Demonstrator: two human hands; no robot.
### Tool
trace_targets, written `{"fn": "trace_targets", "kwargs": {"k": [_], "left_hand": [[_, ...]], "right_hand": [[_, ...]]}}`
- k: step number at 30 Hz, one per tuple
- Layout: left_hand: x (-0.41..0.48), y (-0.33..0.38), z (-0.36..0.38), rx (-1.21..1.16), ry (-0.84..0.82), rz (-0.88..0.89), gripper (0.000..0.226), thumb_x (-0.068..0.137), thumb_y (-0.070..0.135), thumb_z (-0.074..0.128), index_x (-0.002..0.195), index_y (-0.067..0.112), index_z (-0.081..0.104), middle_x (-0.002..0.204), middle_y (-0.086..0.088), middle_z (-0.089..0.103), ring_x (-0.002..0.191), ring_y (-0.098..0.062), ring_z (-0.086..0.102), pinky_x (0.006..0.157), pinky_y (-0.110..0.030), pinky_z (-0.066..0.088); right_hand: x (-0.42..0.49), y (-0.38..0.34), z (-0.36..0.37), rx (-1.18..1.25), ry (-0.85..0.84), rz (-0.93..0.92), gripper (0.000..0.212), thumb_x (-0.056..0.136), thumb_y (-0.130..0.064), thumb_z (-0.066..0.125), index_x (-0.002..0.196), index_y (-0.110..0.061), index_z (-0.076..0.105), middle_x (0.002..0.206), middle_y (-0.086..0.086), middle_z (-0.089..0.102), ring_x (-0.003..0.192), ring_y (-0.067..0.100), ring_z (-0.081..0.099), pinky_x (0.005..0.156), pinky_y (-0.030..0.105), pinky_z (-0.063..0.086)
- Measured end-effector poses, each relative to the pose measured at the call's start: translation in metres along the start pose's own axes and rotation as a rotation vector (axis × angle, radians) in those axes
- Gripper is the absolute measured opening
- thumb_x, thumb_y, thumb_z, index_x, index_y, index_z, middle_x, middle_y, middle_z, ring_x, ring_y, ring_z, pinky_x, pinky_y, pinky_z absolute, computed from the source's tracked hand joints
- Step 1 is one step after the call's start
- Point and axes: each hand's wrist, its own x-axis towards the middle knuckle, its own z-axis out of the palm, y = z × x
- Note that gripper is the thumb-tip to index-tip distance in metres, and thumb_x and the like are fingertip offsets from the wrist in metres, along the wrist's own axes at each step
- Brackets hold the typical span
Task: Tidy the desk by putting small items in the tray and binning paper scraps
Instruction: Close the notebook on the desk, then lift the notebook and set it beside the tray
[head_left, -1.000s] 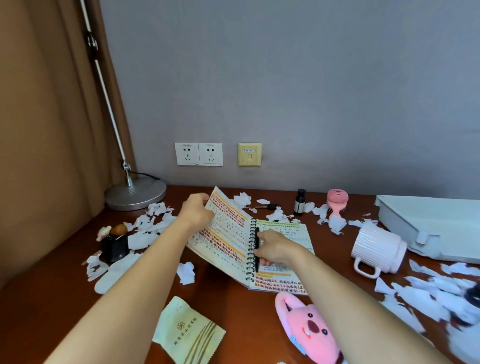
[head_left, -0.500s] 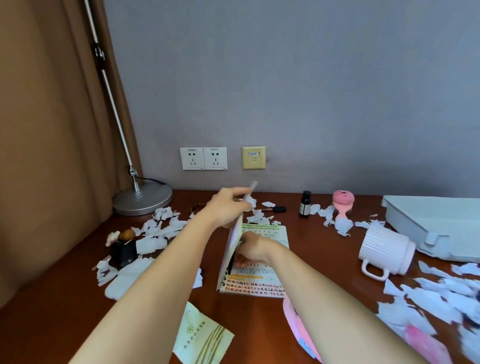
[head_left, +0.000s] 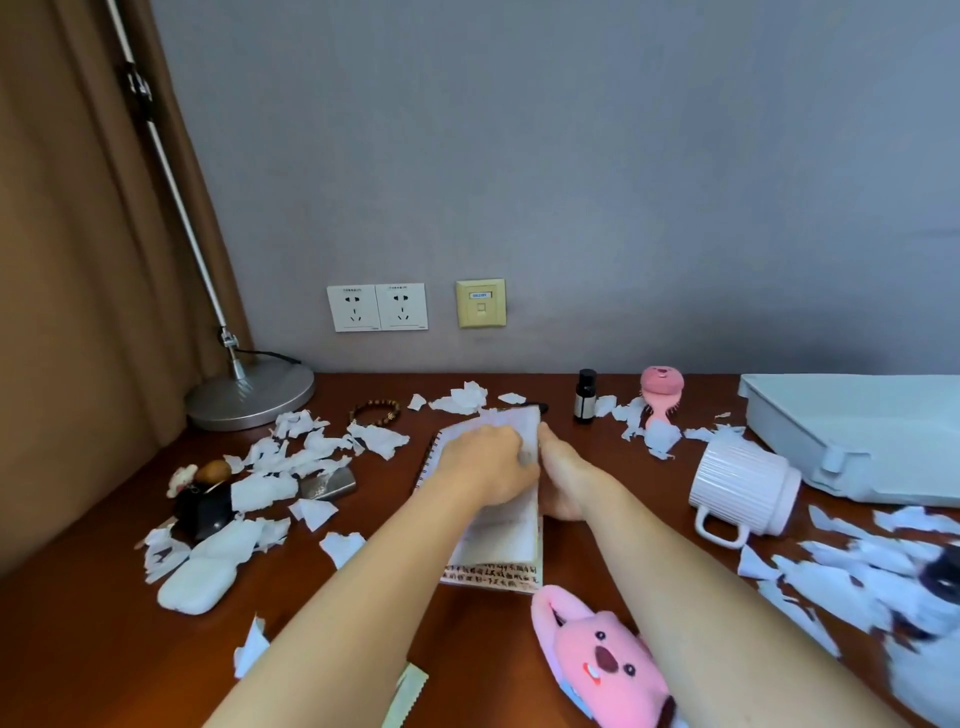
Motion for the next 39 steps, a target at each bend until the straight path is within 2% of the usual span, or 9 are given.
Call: {"fn": "trace_targets", "kwargs": {"k": [5, 11, 14, 18, 22, 27, 33, 36, 39], "left_hand": [[-0.002, -0.025, 0.016, -0.071, -0.071, -0.062, 0.019, 0.091, 0.029, 0.046, 0.098, 0.015, 0.056, 0.112, -0.008, 0.061, 0.098, -0.026, 0.055, 0.079, -0.035, 0.044], [-0.010, -0.056, 0.029, -0.133, -0.158, -0.393, 0.097, 0.076, 0.071, 0.054, 0.147, 0.012, 0.023, 0.151, -0.012, 0.029, 0.138, -0.033, 0.029, 0.111, -0.048, 0.032], [-0.007, -0.064, 0.034, -0.170, -0.141, -0.427, 0.111, 0.068, 0.074, 0.059, 0.148, 0.007, 0.019, 0.152, -0.013, 0.026, 0.139, -0.033, 0.025, 0.111, -0.042, 0.029], [-0.008, -0.065, 0.029, -0.271, -0.206, -0.506, 0.118, 0.062, 0.069, 0.070, 0.147, 0.007, 0.016, 0.150, -0.015, 0.023, 0.139, -0.031, 0.024, 0.110, -0.039, 0.031], [0.001, -0.071, 0.025, -0.405, -0.224, -0.552, 0.115, 0.062, 0.059, 0.077, 0.145, 0.002, 0.022, 0.148, -0.015, 0.033, 0.136, -0.030, 0.034, 0.110, -0.037, 0.036], [0.011, -0.072, 0.018, -0.874, -0.107, -0.587, 0.058, 0.076, 0.021, 0.077, 0.123, 0.002, 0.051, 0.121, -0.008, 0.060, 0.109, -0.022, 0.058, 0.088, -0.029, 0.045], [0.021, -0.057, 0.000, -1.010, 0.002, -0.568, 0.060, 0.075, 0.013, 0.078, 0.121, 0.000, 0.043, 0.120, -0.006, 0.059, 0.094, -0.024, 0.061, 0.081, -0.035, 0.051], [0.019, -0.054, -0.014, -1.012, 0.046, -0.488, 0.075, 0.075, 0.010, 0.078, 0.135, 0.003, 0.033, 0.133, -0.010, 0.052, 0.114, -0.030, 0.058, 0.088, -0.038, 0.050], [0.017, -0.058, -0.034, -0.979, 0.015, -0.447, 0.073, 0.074, 0.011, 0.078, 0.134, 0.004, 0.038, 0.124, -0.014, 0.060, 0.099, -0.029, 0.065, 0.078, -0.037, 0.053]], "right_hand": [[0.002, -0.002, 0.001, -0.177, 0.136, -0.055, 0.053, 0.100, -0.045, 0.022, 0.138, -0.011, 0.037, 0.122, 0.014, 0.061, 0.108, 0.028, 0.062, 0.085, 0.041, 0.054], [0.003, 0.000, 0.005, -0.494, 0.258, -0.130, 0.040, 0.095, -0.036, 0.047, 0.119, -0.004, 0.051, 0.116, 0.012, 0.064, 0.103, 0.026, 0.065, 0.084, 0.040, 0.057], [0.003, -0.001, 0.005, -0.460, 0.248, -0.134, 0.013, 0.092, -0.019, 0.057, 0.096, -0.007, 0.054, 0.110, 0.012, 0.066, 0.102, 0.026, 0.066, 0.073, 0.034, 0.057], [0.010, -0.008, 0.003, -0.369, 0.228, -0.118, 0.026, 0.087, -0.006, 0.063, 0.111, 0.003, 0.057, 0.112, 0.017, 0.067, 0.099, 0.027, 0.068, 0.079, 0.034, 0.056], [0.027, -0.012, 0.003, -0.440, 0.271, -0.140, 0.038, 0.078, -0.010, 0.073, 0.109, 0.004, 0.059, 0.113, 0.018, 0.066, 0.101, 0.031, 0.066, 0.090, 0.044, 0.054], [0.034, -0.009, 0.006, -0.392, 0.277, -0.220, 0.032, 0.082, -0.013, 0.071, 0.112, -0.007, 0.060, 0.115, 0.011, 0.066, 0.103, 0.028, 0.065, 0.093, 0.043, 0.053], [0.034, -0.014, 0.000, -0.220, 0.253, -0.208, 0.038, 0.085, -0.007, 0.066, 0.119, 0.000, 0.051, 0.091, 0.008, 0.061, 0.107, 0.031, 0.063, 0.095, 0.046, 0.051], [0.030, -0.026, -0.001, -0.233, 0.205, -0.183, 0.054, 0.086, -0.005, 0.065, 0.134, 0.001, 0.041, 0.117, 0.015, 0.060, 0.113, 0.029, 0.058, 0.092, 0.038, 0.049], [0.030, -0.036, -0.002, -0.211, 0.171, -0.197, 0.063, 0.085, -0.007, 0.066, 0.140, -0.003, 0.036, 0.136, 0.013, 0.052, 0.120, 0.027, 0.054, 0.097, 0.038, 0.045]]}}
